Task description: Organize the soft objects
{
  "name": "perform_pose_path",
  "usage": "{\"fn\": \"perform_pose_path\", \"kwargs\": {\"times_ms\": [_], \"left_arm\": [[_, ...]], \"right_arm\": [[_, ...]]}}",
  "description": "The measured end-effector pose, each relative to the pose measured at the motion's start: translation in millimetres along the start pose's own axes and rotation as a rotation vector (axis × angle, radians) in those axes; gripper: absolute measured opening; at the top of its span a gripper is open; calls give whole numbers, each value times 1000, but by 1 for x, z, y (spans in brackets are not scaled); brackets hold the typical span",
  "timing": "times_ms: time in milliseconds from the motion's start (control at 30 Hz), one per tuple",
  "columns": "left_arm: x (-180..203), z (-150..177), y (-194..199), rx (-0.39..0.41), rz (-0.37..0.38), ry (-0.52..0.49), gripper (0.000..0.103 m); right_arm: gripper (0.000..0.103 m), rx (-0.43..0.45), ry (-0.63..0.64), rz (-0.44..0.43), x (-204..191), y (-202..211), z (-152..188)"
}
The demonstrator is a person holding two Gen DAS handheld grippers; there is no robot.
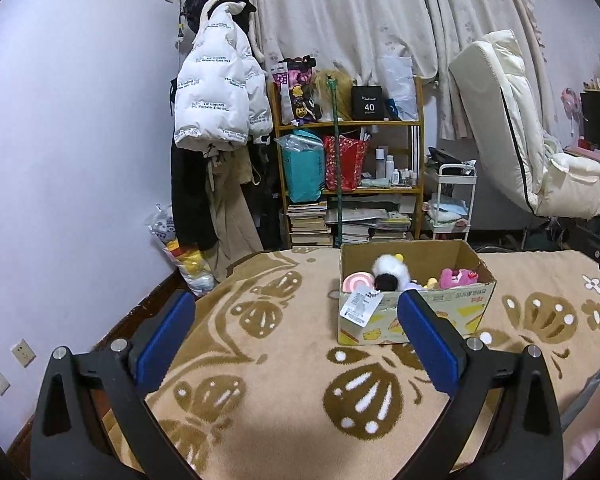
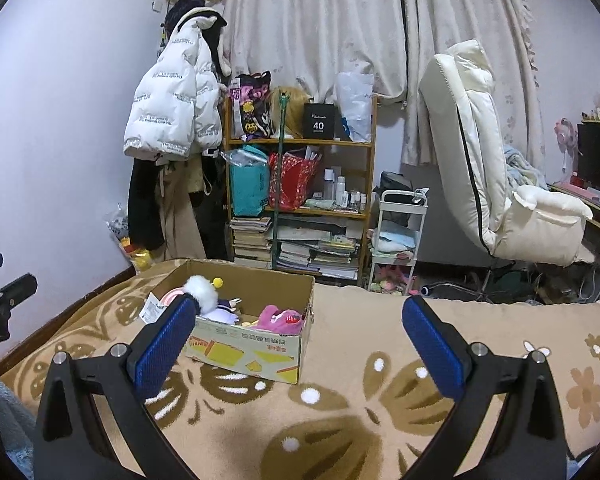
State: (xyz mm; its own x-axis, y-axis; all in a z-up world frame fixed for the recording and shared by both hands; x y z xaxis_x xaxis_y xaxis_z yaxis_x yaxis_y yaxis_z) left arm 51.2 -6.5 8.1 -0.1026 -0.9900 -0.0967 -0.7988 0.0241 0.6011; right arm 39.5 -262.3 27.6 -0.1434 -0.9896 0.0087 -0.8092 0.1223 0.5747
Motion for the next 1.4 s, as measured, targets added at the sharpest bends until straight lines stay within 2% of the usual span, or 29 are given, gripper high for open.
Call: {"fn": "perform_pose_path", "kwargs": {"times_ms": [133, 533, 1400], "left_arm": [[0, 6, -3, 1, 3, 7, 100], [5, 6, -12, -11, 8, -7, 100], [10, 11, -29, -49, -19, -27, 100]], "right_arm": [[103, 10, -1, 5, 3, -3, 3], [103, -50, -25, -39, 9, -16, 17], [103, -68, -29, -43, 11, -22, 22]]}}
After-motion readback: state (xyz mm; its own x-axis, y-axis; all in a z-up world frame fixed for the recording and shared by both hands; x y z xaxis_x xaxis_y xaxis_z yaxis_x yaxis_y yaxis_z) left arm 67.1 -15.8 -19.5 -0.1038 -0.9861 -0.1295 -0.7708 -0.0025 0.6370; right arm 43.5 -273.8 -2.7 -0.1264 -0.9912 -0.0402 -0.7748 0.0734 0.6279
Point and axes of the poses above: each gripper's, at about its wrist camera, not at the fingertips, and y roughly against the way its jaws point, x to its right, z to its underside, the point moved 8 cm from there along -y, roughly the way its jaws point, and after that the axes turned 15 degrees about -x, right-handed, at the moved point
